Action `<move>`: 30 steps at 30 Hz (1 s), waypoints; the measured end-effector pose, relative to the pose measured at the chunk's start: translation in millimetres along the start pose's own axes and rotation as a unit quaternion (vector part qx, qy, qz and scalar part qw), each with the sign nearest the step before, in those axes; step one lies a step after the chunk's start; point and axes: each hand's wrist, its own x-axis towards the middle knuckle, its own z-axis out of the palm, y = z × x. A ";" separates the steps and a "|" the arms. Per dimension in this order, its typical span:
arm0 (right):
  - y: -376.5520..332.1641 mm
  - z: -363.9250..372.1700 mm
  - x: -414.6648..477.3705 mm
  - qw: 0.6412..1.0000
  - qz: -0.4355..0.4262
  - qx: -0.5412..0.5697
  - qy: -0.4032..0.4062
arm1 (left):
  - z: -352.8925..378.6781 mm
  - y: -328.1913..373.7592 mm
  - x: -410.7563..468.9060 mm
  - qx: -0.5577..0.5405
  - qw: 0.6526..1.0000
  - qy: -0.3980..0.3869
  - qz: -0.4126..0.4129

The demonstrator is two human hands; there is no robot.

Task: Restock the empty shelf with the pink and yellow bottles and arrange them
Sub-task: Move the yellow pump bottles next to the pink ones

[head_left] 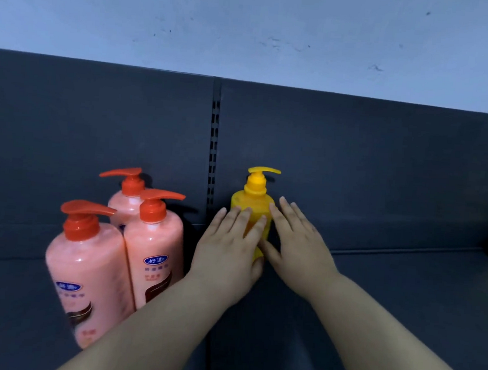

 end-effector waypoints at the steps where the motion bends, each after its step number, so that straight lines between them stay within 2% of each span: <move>1: 3.6 -4.5 -6.3 1.000 0.004 -0.003 0.004 | -3.5 5.8 2.3 -0.004 1.000 -0.001 0.005; 5: 25.6 -22.3 -31.8 0.999 0.034 -0.024 0.016 | -14.9 34.2 10.6 -0.026 0.999 -0.019 0.030; 13: 91.3 -64.0 -93.9 0.994 0.099 -0.049 -0.001 | -29.0 111.7 31.1 -0.049 0.992 -0.001 0.113; 24: 221.4 -132.6 -198.6 0.983 0.132 -0.124 0.007 | -40.5 282.5 52.2 -0.099 0.982 -0.001 0.161; 30: 287.9 -161.2 -263.4 0.978 0.166 -0.127 -0.005 | -38.4 378.3 54.2 -0.115 0.975 -0.003 0.188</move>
